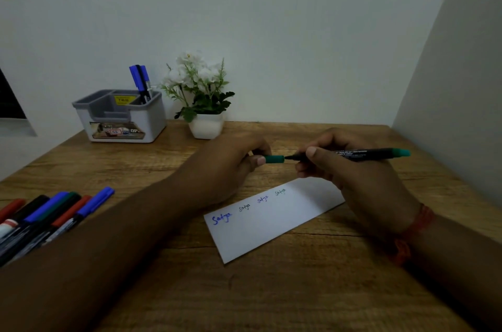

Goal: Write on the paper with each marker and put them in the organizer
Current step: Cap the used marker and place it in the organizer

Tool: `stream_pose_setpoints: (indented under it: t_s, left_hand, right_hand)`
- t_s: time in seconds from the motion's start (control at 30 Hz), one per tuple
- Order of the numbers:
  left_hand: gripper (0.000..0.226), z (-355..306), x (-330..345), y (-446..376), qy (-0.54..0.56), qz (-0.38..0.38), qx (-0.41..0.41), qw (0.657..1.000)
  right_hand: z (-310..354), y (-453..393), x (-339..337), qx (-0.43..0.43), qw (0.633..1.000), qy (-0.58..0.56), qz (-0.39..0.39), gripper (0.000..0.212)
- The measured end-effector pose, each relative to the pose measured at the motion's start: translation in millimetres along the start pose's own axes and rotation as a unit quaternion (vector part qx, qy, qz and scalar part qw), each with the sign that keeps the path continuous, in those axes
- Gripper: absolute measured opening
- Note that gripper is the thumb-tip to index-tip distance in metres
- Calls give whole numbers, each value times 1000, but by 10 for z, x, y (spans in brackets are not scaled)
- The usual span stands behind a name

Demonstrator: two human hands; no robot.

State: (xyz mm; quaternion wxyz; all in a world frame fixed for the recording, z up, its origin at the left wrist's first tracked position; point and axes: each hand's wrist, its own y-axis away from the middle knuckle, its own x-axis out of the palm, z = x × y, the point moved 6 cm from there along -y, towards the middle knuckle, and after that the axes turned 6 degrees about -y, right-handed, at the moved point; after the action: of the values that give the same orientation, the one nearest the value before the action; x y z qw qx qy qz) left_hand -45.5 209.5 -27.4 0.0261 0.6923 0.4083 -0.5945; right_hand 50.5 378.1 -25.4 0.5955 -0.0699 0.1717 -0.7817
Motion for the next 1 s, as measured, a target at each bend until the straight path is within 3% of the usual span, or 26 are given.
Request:
stream_pose_setpoints:
  t_s: [0.47, 0.63, 0.83, 1.0]
  left_hand:
    - [13, -53, 3, 10, 67, 4, 11, 998]
    - [15, -86, -15, -5, 100, 10, 9, 995]
    - [15, -190, -14, 7, 119, 20, 18, 993]
    - [13, -243, -41, -8, 117, 24, -8, 993]
  right_hand:
    - [12, -3, 22, -1, 1000, 2, -3, 13]
    - [23, -11, -3, -5, 1000, -7, -20, 29]
    - [-57, -17, 34, 25, 999, -19, -14, 35]
    - [-35, 8, 81, -9, 1000, 3, -27, 37]
